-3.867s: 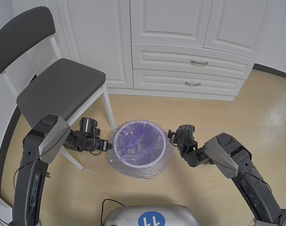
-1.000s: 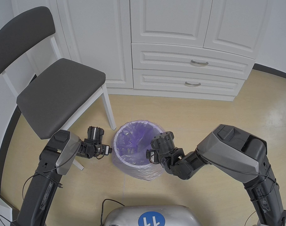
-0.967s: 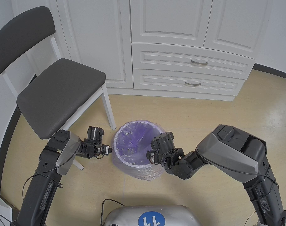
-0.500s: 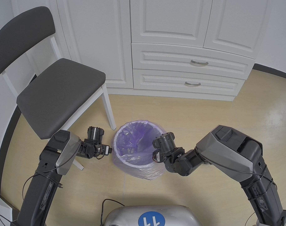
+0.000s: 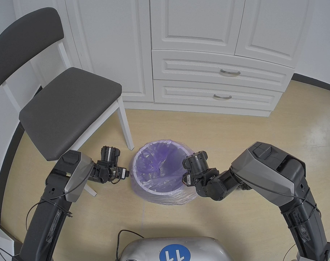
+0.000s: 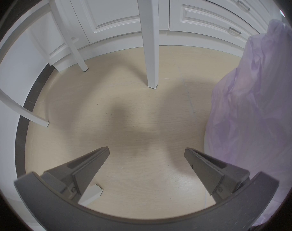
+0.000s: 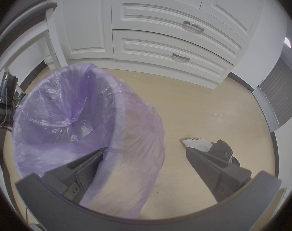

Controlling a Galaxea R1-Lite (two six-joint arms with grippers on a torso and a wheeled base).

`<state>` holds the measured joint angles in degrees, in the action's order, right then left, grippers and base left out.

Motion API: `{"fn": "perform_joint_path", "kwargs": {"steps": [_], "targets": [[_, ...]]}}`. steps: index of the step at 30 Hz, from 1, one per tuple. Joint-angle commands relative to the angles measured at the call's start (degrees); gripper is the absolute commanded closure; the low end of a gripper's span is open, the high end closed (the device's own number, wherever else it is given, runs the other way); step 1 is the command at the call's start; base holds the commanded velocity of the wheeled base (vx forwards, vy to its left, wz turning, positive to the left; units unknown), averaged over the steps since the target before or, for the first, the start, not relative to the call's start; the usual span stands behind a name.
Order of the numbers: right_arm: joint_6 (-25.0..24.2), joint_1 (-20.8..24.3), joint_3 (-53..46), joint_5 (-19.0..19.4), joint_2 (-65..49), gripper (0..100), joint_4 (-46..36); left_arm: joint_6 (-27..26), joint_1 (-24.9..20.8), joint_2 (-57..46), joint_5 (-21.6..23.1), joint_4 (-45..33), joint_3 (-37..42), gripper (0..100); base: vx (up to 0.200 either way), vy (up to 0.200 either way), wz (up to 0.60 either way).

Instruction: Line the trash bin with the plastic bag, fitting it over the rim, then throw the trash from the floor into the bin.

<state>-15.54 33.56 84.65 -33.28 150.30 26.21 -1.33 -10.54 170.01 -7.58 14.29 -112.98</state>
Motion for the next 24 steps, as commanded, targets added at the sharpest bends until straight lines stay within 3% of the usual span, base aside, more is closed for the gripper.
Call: {"fn": "perform_joint_path", "kwargs": {"steps": [1, 10, 19, 24], "targets": [[-0.89, 1.42, -0.8, 0.32, -0.53, 0, 0.16, 0.01, 0.0, 0.06, 0.02, 0.04, -0.04, 0, 0.0, 0.0, 0.0], [-7.13, 3.18, 3.24, 0.67, -0.27, 0, 0.86, 0.01, 0.0, 0.15, 0.02, 0.04, 0.04, 0, 0.0, 0.0, 0.0], [-7.13, 0.89, 7.9, 0.59, 4.21, 0, -1.86, 0.01, 0.0, 0.15, -0.06, 0.04, 0.04, 0, 0.0, 0.0, 0.0], [-7.4, 0.98, 7.02, 0.59, 2.9, 0, -8.81, 0.01, 0.0, 0.15, -0.06, 0.04, 0.13, 0, 0.0, 0.0, 0.0]]}}
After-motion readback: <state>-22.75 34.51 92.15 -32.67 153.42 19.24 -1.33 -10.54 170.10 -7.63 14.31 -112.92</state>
